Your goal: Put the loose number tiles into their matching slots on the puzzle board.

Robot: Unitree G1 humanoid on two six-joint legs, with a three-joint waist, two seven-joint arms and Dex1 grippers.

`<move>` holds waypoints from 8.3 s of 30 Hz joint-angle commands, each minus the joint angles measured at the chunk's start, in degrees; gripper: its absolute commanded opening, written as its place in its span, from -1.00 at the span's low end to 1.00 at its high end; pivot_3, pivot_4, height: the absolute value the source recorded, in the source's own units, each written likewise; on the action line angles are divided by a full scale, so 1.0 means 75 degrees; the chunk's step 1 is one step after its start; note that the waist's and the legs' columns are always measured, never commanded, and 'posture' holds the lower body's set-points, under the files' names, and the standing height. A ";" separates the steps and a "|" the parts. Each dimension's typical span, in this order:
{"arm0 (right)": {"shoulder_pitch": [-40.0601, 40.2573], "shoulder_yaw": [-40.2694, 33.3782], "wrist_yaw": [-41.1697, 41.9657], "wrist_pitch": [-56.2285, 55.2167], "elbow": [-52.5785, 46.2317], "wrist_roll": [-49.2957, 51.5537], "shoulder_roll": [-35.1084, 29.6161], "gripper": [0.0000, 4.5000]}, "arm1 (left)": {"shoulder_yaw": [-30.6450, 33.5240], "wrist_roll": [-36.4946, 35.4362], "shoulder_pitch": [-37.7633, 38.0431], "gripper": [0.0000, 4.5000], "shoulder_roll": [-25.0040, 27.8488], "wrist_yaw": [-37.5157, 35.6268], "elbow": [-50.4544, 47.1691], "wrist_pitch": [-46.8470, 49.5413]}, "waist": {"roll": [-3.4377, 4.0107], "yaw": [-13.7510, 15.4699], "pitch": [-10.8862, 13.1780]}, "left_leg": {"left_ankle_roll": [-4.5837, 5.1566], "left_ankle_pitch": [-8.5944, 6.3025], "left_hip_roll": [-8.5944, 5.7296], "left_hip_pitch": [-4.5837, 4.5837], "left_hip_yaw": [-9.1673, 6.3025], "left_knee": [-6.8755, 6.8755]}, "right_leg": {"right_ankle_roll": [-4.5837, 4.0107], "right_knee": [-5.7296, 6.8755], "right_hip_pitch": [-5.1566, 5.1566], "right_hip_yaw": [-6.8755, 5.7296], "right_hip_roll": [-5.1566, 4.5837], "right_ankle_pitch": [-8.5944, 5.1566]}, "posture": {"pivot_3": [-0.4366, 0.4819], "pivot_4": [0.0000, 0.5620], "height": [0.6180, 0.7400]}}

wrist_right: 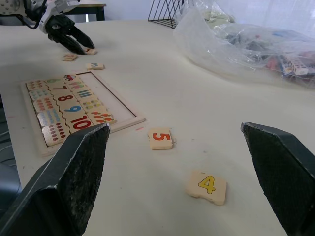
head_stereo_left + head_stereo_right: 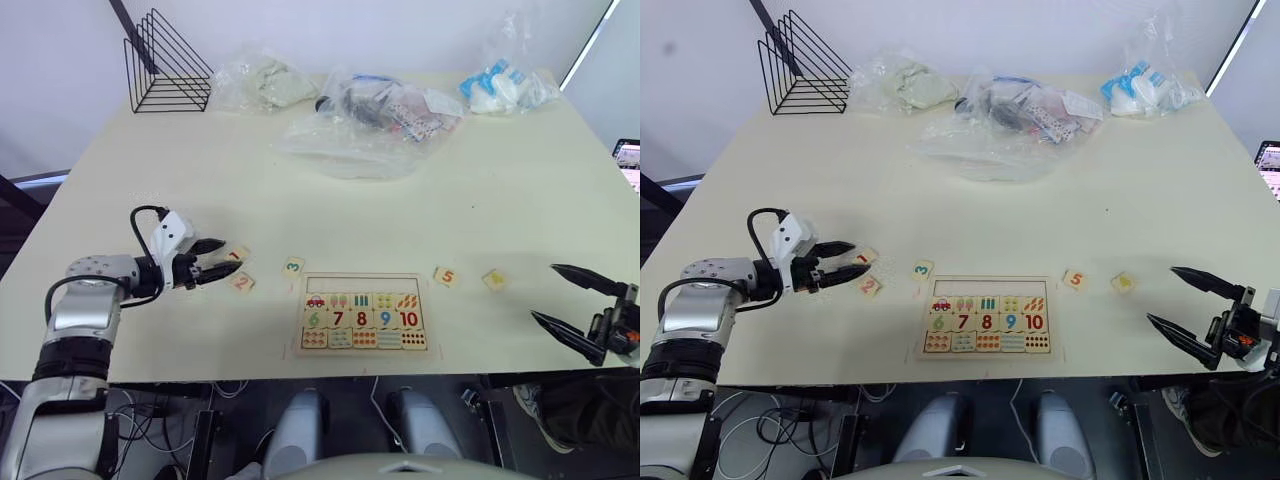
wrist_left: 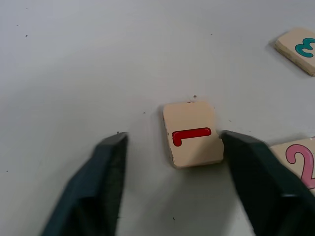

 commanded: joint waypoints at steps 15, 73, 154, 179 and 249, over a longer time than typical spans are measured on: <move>-0.0124 0.0013 0.0204 -0.0079 -0.0211 0.0088 -0.0037 1.00 | 0.0085 0.0031 0.0104 -0.58 0.0135 -0.0201 -0.0079 -0.0021 | 0.0001 -0.0001 -0.0001 | 0.0000 0.0000 0.0000 0.0002 0.0003 -0.0001 | 0.0000 0.0000 0.0000 0.0001 0.0000 0.0000 | -0.05 -0.47 1.00; 0.1588 0.0497 -0.1096 0.0319 -0.3137 0.0127 0.0738 1.00 | -0.3570 0.1322 -0.2202 -0.58 0.0216 -0.1315 -0.4886 0.3455 | 0.0000 0.0028 0.0005 | 0.0000 0.0000 -0.0007 -0.0016 0.0008 0.0008 | 0.0000 -0.0003 -0.0001 -0.0009 0.0015 -0.0002 | -0.05 -0.47 1.00; 0.1814 0.0621 -0.1736 0.0470 -0.3755 0.0031 0.0717 1.00 | -0.3187 0.0865 -0.2904 -0.31 -0.0335 -0.1523 -0.2730 0.2115 | -0.0001 0.0020 0.0005 | 0.0000 0.0000 -0.0009 -0.0020 0.0008 0.0014 | 0.0000 -0.0003 -0.0001 -0.0011 0.0015 -0.0002 | -0.05 -0.47 1.00; 0.2222 0.0086 -0.0619 -0.0176 -0.2693 0.0128 0.0410 1.00 | -0.3298 0.1186 -0.2770 -0.92 -0.0838 -0.2713 -0.0983 -0.0630 | -0.0001 0.0026 0.0005 | 0.0000 0.0000 -0.0011 -0.0020 0.0011 0.0015 | 0.0000 -0.0003 -0.0001 -0.0011 0.0015 -0.0002 | -0.05 -0.47 1.00; 0.1037 -0.0413 -0.1678 -0.0337 0.0063 -0.0719 0.0185 1.00 | 0.2958 -0.2217 0.4367 0.99 -0.1055 0.0165 -0.4249 0.0448 | 0.0000 0.0020 -0.0001 | 0.0000 -0.0001 0.0018 0.0005 0.0003 0.0001 | -0.0001 -0.0005 0.0003 0.0017 -0.0001 -0.0001 | -0.05 -0.47 1.00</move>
